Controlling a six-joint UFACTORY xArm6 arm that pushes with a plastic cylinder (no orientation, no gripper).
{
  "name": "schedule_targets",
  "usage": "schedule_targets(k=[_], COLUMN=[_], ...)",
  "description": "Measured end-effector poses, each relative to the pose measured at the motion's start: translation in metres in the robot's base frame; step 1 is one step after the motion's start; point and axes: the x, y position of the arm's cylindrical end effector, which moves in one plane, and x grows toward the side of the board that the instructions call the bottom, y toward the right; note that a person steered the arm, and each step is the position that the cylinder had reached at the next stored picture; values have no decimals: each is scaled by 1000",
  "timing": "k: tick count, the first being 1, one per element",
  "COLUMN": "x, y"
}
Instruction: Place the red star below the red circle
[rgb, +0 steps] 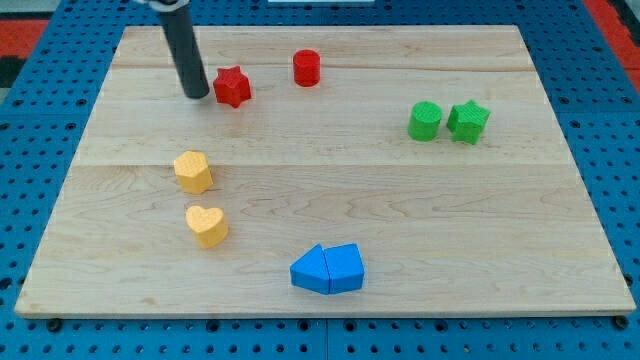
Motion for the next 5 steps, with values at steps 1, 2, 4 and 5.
schedule_targets(k=[1, 2, 4, 5], x=[-9, -10, -9, -33], y=[36, 59, 69, 120])
